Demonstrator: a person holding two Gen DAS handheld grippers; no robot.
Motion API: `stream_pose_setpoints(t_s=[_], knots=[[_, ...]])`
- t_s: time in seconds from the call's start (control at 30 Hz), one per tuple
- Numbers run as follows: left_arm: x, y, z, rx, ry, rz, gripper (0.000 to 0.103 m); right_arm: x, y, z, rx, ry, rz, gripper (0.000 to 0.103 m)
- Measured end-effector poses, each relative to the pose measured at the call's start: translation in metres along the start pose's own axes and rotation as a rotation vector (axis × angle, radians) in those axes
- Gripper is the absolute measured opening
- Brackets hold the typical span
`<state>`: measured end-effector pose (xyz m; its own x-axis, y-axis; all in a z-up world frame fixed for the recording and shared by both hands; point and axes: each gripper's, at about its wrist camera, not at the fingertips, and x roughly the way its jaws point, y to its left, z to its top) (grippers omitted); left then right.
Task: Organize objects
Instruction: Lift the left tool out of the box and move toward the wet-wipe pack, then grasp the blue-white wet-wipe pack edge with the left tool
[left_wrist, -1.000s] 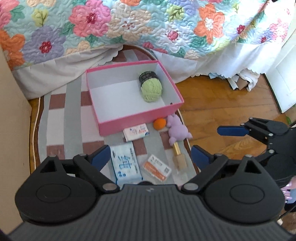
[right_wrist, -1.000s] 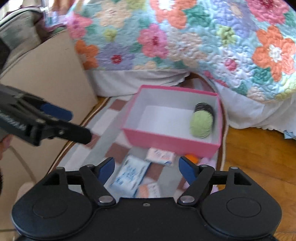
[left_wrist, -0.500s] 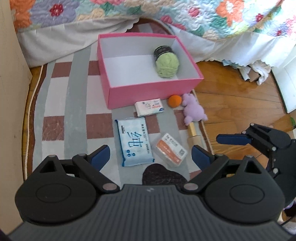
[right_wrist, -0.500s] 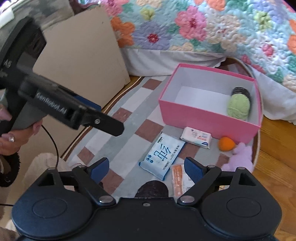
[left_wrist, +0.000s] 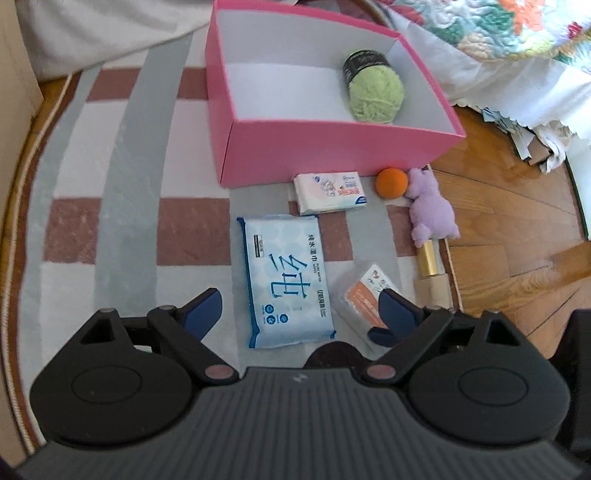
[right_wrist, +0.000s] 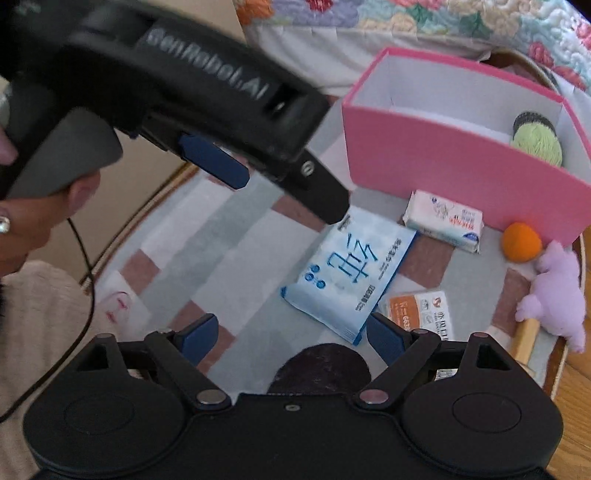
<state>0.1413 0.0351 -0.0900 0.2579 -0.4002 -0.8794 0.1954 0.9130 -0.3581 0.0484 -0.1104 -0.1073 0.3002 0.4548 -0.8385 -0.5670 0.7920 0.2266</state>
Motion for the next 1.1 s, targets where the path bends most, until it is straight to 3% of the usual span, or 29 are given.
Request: stream_pose_setpoints(t_s=[0.1, 0.17, 0.3, 0.53, 0.83, 0.93, 1.0, 1.1], knots=[[0.016, 0.01, -0.004, -0.046, 0.012, 0.015, 0.078, 0.021, -0.007, -0.004, 0.065, 0.014, 0.011, 0.09], [0.023, 0.014, -0.004, -0.07, 0.028, 0.037, 0.076, 0.034, -0.011, -0.008, 0.12, 0.002, 0.009, 0.089], [0.035, 0.021, -0.006, -0.118, 0.024, -0.001, 0.066, 0.045, -0.011, -0.012, 0.186, -0.025, -0.055, 0.088], [0.059, 0.024, -0.009, -0.157, 0.013, -0.072, 0.054, 0.054, -0.008, -0.01, 0.134, -0.088, -0.11, 0.088], [0.063, 0.033, -0.007, -0.183, -0.042, -0.056, 0.037, 0.071, 0.007, 0.004, 0.075, -0.085, -0.217, 0.091], [0.066, 0.04, -0.007, -0.2, -0.037, -0.031, 0.037, 0.072, 0.01, 0.002, 0.054, -0.103, -0.252, 0.083], [0.071, 0.044, -0.008, -0.215, -0.023, -0.029, 0.037, 0.068, 0.007, 0.001, 0.077, -0.112, -0.247, 0.075], [0.075, 0.042, -0.012, -0.223, -0.017, -0.047, 0.037, 0.063, -0.001, 0.0, 0.109, -0.121, -0.22, 0.071]])
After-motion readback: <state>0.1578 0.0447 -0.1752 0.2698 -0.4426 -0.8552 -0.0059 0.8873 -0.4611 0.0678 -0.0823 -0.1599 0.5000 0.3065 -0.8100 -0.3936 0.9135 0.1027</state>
